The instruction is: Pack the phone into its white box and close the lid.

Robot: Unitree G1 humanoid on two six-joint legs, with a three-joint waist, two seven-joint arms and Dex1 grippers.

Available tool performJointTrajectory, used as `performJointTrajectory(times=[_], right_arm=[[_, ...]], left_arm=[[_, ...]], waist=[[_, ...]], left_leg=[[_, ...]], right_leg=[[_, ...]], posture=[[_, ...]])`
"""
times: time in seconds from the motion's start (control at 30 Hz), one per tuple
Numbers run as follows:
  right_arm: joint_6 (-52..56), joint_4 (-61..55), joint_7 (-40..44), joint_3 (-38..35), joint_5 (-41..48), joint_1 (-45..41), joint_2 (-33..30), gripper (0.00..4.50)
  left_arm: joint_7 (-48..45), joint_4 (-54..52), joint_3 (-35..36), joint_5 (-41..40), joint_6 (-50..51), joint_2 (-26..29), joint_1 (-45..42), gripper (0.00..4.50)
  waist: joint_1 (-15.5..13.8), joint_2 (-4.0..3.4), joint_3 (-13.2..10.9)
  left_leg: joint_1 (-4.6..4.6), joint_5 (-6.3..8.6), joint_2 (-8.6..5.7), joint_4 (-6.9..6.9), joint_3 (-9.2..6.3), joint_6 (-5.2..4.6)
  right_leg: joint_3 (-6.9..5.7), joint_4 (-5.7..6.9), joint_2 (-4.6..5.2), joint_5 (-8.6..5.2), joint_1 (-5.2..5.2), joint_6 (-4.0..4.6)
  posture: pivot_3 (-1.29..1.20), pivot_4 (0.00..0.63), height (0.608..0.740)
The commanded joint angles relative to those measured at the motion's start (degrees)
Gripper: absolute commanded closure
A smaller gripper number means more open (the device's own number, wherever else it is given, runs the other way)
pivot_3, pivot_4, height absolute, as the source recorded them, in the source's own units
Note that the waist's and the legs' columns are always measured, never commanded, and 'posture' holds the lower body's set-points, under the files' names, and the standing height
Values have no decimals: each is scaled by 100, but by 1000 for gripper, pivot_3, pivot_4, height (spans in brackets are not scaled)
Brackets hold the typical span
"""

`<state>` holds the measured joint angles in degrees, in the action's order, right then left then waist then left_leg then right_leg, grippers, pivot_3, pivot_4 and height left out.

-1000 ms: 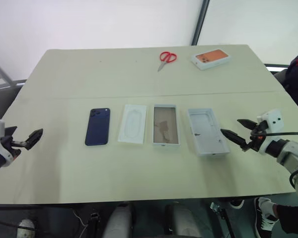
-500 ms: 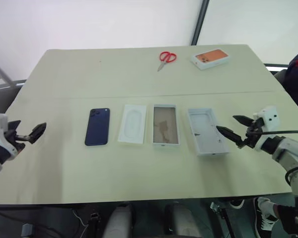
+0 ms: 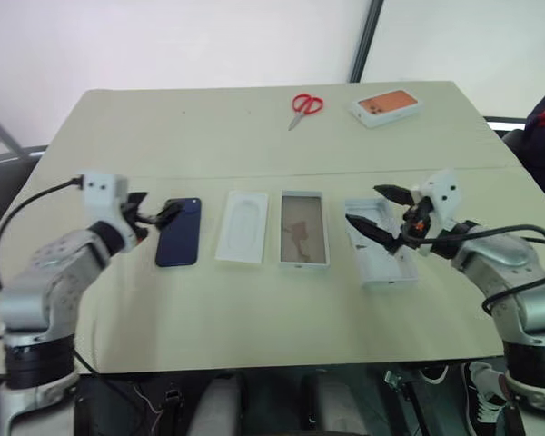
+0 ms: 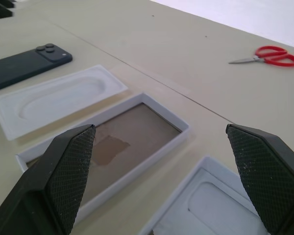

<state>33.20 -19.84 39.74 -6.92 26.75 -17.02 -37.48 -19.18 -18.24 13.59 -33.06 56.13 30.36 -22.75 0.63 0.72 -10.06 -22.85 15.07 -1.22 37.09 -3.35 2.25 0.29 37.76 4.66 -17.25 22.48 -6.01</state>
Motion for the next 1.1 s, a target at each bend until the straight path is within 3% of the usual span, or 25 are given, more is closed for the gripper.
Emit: performJointTrajectory(times=[0.03, 0.2, 0.33, 0.7, 1.0, 1.1], right_arm=[[-67, -192, -10, 154, -14, -83, 89, 28], [-5, -318, -1, 200, 7, -39, 66, 28], [17, -453, -28, 151, 7, 55, 54, 28], [3, -652, 85, 110, -4, 296, -89, 28], [217, -967, 492, 2, 170, 809, -603, 0], [205, -932, 513, -61, 151, 859, -682, 0]], left_arm=[[479, -288, -478, -83, 1157, -222, -418, 0], [922, -91, 39, -363, 2619, -946, -946, 0], [1204, 312, 170, -59, 3385, -1265, -1276, 0], [1272, 791, 355, -11, 3637, -1885, -1625, 0], [1280, 907, 549, 63, 3637, -2097, -1717, 4260], [1300, 902, 613, 125, 3612, -2147, -1717, 4435]], waist=[[7, -1, 0], [13, 3, -2], [7, 3, -2], [-19, 3, -2], [5, 7, -4], [-8, 7, -4]], left_leg=[[2, 0, -1, 1, 1, 0], [0, -1, -1, 4, 2, 0], [1, -2, -6, 7, -2, 2], [0, -5, -7, 7, -3, 7], [1, -5, -8, 7, -2, 7], [0, -5, -7, 7, -4, 7]], right_leg=[[-1, 4, -1, 0, 0, 0], [-3, 15, -6, -1, 8, -2], [-9, 20, -9, -2, 7, -3], [-9, 18, -2, -2, 6, -3], [-9, 17, -4, -2, 5, -3], [-10, 17, -4, -2, 5, -3]], posture=[[0, 150, 740], [0, 150, 740], [0, 150, 740], [0, 150, 740], [0, 150, 740], [0, 150, 740]])
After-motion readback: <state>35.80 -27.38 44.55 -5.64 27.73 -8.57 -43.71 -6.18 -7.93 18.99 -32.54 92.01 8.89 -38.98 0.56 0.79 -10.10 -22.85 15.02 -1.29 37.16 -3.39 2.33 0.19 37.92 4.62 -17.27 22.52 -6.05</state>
